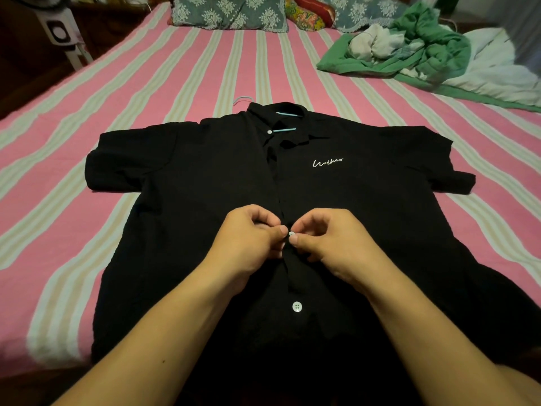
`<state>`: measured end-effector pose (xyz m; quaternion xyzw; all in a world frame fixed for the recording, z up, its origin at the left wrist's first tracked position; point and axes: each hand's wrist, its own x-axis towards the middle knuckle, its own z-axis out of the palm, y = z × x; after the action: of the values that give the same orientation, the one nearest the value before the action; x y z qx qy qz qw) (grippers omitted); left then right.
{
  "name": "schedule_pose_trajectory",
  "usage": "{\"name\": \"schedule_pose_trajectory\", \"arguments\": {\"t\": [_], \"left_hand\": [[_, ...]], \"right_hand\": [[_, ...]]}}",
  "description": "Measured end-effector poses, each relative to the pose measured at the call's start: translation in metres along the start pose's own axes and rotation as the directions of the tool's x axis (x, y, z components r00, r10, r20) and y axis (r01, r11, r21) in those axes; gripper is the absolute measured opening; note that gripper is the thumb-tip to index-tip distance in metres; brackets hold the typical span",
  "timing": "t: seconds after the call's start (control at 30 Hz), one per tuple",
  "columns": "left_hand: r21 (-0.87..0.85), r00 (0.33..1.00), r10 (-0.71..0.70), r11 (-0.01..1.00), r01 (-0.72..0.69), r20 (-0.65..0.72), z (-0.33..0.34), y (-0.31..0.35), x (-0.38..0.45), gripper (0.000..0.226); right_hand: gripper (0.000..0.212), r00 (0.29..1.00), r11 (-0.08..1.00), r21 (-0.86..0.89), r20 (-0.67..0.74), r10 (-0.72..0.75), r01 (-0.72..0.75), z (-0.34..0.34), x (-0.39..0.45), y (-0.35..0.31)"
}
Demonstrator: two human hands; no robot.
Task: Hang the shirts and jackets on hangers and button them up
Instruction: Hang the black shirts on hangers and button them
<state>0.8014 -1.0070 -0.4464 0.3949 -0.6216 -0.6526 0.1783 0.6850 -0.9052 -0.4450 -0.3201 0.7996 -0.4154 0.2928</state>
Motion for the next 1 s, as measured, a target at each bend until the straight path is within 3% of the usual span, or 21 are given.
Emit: {"name": "schedule_pose_trajectory", "arguments": {"t": [0.13, 0.2, 0.27, 0.33, 0.4, 0.5, 0.57, 0.63, 0.7, 0.77, 0.83, 0.93, 1.0], "left_hand": [[0.017, 0.998, 0.054, 0.998, -0.054, 0.01, -0.002, -0.002, -0.001, 0.022], [0.19, 0.992, 0.122, 0.975, -0.116, -0.017, -0.002, -0.006, 0.0, 0.024], [0.503, 0.97, 0.243, 0.842, -0.195, -0.03, 0.0, -0.009, 0.0, 0.024], [0.688, 0.943, 0.33, 0.677, -0.26, 0.032, 0.003, -0.008, -0.003, 0.02], [0.762, 0.95, 0.287, 0.584, -0.279, 0.128, 0.004, -0.006, -0.004, 0.012], [0.86, 0.973, 0.117, 0.456, -0.23, 0.198, -0.008, 0.002, -0.005, 0.012], [0.829, 0.984, 0.102, 0.53, -0.18, 0.148, -0.021, 0.016, -0.007, 0.016], [0.717, 0.966, 0.259, 0.668, -0.199, 0.027, -0.028, 0.038, 0.007, 0.017], [0.61, 0.931, 0.362, 0.747, -0.266, -0.037, -0.025, 0.06, 0.045, 0.019], [0.604, 0.926, 0.377, 0.739, -0.298, -0.004, -0.017, 0.075, 0.093, 0.026], [0.695, 0.911, 0.41, 0.641, -0.325, 0.048, -0.015, 0.083, 0.148, 0.03], [0.856, 0.841, 0.489, 0.309, -0.415, 0.231, -0.024, 0.092, 0.223, 0.032], [0.847, 0.805, 0.412, 0.13, -0.516, 0.427, -0.028, 0.099, 0.268, 0.045]], "right_hand": [[0.009, 0.996, 0.997, 0.032, 0.056, 0.064, -0.066, -0.001, 0.001, -0.001], [0.013, 0.986, 0.993, 0.046, 0.132, 0.098, -0.105, -0.004, 0.003, -0.001], [0.016, 0.97, 0.981, 0.098, 0.195, 0.144, -0.166, -0.006, 0.006, -0.001], [0.017, 0.951, 0.969, 0.101, 0.238, 0.196, -0.225, -0.007, 0.011, -0.002], [0.016, 0.958, 0.975, -0.102, 0.192, 0.213, -0.196, -0.003, 0.015, -0.003], [0.01, 0.985, 0.828, -0.552, 0.066, 0.159, -0.097, -0.003, 0.009, -0.014], [0.012, 0.996, 0.839, -0.538, -0.037, 0.078, -0.085, -0.015, 0.005, -0.028], [0.014, 0.987, 0.895, -0.443, -0.159, -0.022, -0.051, -0.032, 0.018, -0.043], [0.018, 0.991, 0.895, -0.446, -0.119, -0.064, 0.005, -0.039, 0.055, -0.059], [0.028, 0.994, 0.879, -0.472, -0.041, -0.098, 0.067, -0.034, 0.104, -0.067], [0.038, 0.988, 0.847, -0.518, -0.026, -0.154, 0.118, -0.033, 0.157, -0.066], [0.057, 0.98, 0.665, -0.733, 0.013, -0.201, 0.146, -0.043, 0.225, -0.051], [0.066, 0.975, 0.567, -0.799, 0.11, -0.193, 0.202, -0.048, 0.258, -0.037]]}}
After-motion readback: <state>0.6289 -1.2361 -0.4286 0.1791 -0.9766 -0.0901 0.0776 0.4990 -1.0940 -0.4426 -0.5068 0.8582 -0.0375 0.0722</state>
